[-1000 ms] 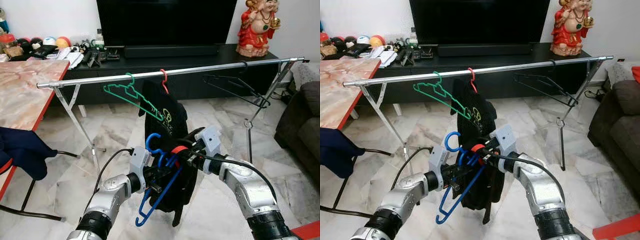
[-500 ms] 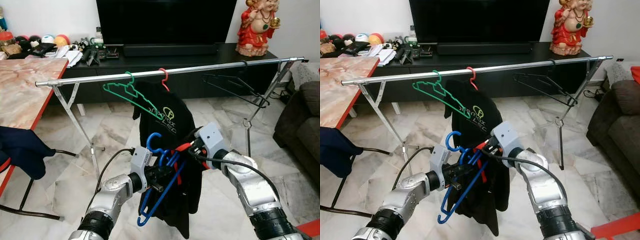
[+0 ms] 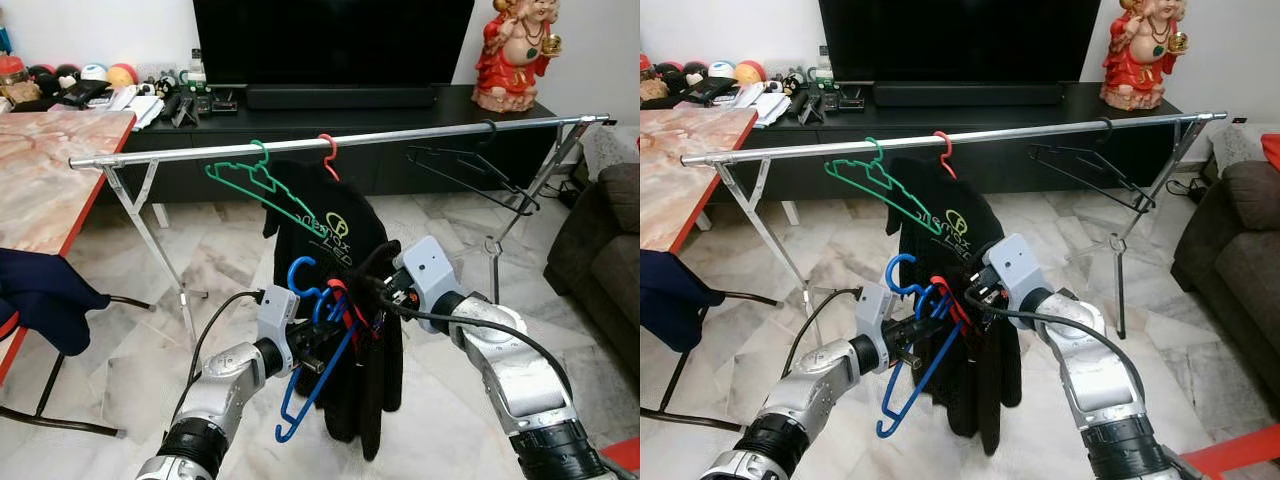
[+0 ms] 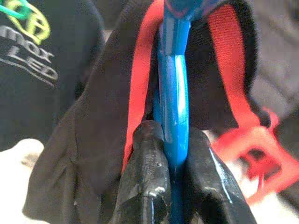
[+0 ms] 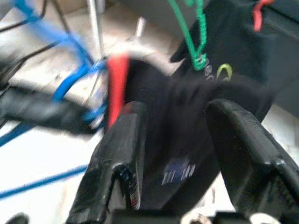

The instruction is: Hang hanger

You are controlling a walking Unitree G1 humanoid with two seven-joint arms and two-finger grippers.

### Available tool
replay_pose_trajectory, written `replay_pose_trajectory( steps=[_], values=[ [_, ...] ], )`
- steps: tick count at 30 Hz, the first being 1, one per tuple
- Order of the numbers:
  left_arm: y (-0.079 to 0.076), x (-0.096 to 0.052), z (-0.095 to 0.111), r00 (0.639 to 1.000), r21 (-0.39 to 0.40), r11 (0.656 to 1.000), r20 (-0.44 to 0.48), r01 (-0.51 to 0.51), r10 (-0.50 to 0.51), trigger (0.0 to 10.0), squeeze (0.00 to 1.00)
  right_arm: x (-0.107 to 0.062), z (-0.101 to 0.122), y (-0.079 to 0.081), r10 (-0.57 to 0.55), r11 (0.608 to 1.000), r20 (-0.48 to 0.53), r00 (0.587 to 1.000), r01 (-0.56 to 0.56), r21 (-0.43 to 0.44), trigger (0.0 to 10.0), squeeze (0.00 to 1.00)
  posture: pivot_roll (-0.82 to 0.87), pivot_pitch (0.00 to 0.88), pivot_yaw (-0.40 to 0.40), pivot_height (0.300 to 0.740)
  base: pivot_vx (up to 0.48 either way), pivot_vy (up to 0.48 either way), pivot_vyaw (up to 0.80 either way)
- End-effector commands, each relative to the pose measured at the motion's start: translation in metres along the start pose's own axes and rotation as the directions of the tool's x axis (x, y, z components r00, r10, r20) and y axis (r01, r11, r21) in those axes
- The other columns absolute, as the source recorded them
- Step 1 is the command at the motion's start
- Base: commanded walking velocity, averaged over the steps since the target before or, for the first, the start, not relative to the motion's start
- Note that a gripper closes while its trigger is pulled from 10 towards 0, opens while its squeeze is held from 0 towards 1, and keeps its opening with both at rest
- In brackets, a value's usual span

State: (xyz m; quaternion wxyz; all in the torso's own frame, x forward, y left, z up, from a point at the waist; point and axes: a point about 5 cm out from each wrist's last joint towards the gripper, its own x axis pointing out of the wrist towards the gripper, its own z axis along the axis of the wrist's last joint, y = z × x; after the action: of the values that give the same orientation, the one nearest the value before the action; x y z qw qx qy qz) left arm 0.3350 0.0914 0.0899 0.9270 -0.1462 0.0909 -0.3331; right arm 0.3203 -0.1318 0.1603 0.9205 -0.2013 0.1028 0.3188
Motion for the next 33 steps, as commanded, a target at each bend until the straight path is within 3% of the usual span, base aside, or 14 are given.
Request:
replay_pose_trajectory(
  steps=[1, 6, 9, 11, 12, 14, 15, 16, 19, 20, 23, 30, 31, 33],
  values=[
    [-0.003, 0.006, 0.024, 0.991, 0.002, 1.000, 0.131, 0.016, -0.016, 10.0, 0.00, -0.003, 0.003, 0.006, 0.042, 0.999, 0.005, 0.999, -0.042, -0.009, 10.0, 0.00, -0.09, 0.067, -0.063, 0.740, 0.000, 0.000, 0.00],
    [-0.004, 0.005, 0.031, 0.981, -0.026, 0.999, 0.188, 0.042, -0.036, 10.0, 0.00, -0.007, 0.009, -0.002, -0.029, 0.999, 0.070, 0.997, 0.026, 0.045, 10.0, 0.00, -0.09, 0.068, -0.065, 0.740, 0.000, 0.000, 0.00],
    [-0.007, 0.005, 0.034, 0.974, -0.051, 0.995, 0.214, 0.082, -0.069, 10.0, 0.00, -0.012, 0.012, -0.022, -0.164, 0.985, 0.094, 0.982, 0.158, 0.073, 10.0, 0.00, -0.09, 0.070, -0.065, 0.740, 0.000, 0.000, 0.00],
    [-0.013, -0.001, 0.030, 0.967, -0.047, 0.984, 0.197, 0.173, -0.161, 10.0, 0.00, -0.022, 0.022, -0.047, -0.307, 0.948, 0.143, 0.941, 0.289, 0.136, 10.0, 0.00, -0.10, 0.070, -0.065, 0.740, 0.000, 0.000, 0.00],
    [-0.013, -0.002, 0.029, 0.964, -0.050, 0.980, 0.199, 0.192, -0.178, 10.0, 0.00, -0.024, 0.024, -0.050, -0.328, 0.940, 0.149, 0.933, 0.306, 0.151, 10.0, 0.00, -0.10, 0.070, -0.065, 0.740, 0.000, 0.000, 0.00],
    [-0.011, -0.005, 0.032, 0.955, -0.077, 0.978, 0.244, 0.191, -0.168, 10.0, 0.00, -0.028, 0.028, -0.057, -0.358, 0.928, 0.169, 0.918, 0.330, 0.171, 10.0, 0.00, -0.10, 0.069, -0.064, 0.740, 0.000, 0.000, 0.00],
    [-0.002, -0.009, 0.044, 0.932, -0.167, 0.977, 0.356, 0.135, -0.068, 10.0, 0.00, -0.033, 0.031, -0.065, -0.394, 0.913, 0.185, 0.900, 0.360, 0.195, 10.0, 0.00, -0.10, 0.071, -0.064, 0.740, 0.000, 0.000, 0.00],
    [0.002, -0.010, 0.048, 0.921, -0.199, 0.973, 0.389, 0.116, -0.030, 10.0, 0.00, -0.034, 0.031, -0.067, -0.405, 0.907, 0.187, 0.895, 0.368, 0.203, 10.0, 0.00, -0.10, 0.071, -0.064, 0.740, 0.000, 0.000, 0.00],
    [0.000, -0.012, 0.054, 0.907, -0.199, 0.972, 0.421, 0.122, -0.028, 10.0, 0.00, -0.035, 0.032, -0.072, -0.435, 0.893, 0.197, 0.878, 0.393, 0.219, 10.0, 0.00, -0.09, 0.071, -0.066, 0.740, 0.000, 0.000, 0.00],
    [-0.007, -0.010, 0.049, 0.926, -0.131, 0.980, 0.367, 0.152, -0.094, 10.0, 0.00, -0.034, 0.032, -0.072, -0.433, 0.893, 0.211, 0.876, 0.385, 0.234, 10.0, 0.00, -0.09, 0.068, -0.066, 0.740, 0.000, 0.000, 0.00],
    [-0.017, -0.009, 0.038, 0.945, -0.041, 0.978, 0.268, 0.203, -0.185, 10.0, 0.00, -0.032, 0.034, -0.071, -0.413, 0.904, 0.222, 0.883, 0.369, 0.216, 10.0, 0.00, -0.09, 0.066, -0.061, 0.740, 0.000, 0.000, 0.00],
    [-0.014, -0.025, 0.021, 0.954, 0.026, 0.963, 0.134, 0.267, -0.268, 10.0, 0.00, -0.040, 0.042, -0.084, -0.360, 0.931, 0.264, 0.895, 0.325, 0.169, 10.0, 0.00, -0.11, 0.058, -0.048, 0.740, 0.000, 0.000, 0.00],
    [-0.014, -0.028, 0.018, 0.954, 0.028, 0.961, 0.110, 0.276, -0.278, 10.0, 0.00, -0.041, 0.045, -0.084, -0.327, 0.943, 0.282, 0.902, 0.293, 0.157, 10.0, 0.00, -0.11, 0.058, -0.048, 0.740, 0.000, 0.000, 0.00],
    [-0.011, -0.037, 0.007, 0.952, 0.063, 0.951, 0.024, 0.304, -0.306, 10.0, 0.00, -0.046, 0.056, -0.077, -0.143, 0.989, 0.341, 0.929, 0.123, 0.080, 10.0, 0.00, -0.11, 0.052, -0.042, 0.740, 0.000, 0.000, 0.00]
  ],
)
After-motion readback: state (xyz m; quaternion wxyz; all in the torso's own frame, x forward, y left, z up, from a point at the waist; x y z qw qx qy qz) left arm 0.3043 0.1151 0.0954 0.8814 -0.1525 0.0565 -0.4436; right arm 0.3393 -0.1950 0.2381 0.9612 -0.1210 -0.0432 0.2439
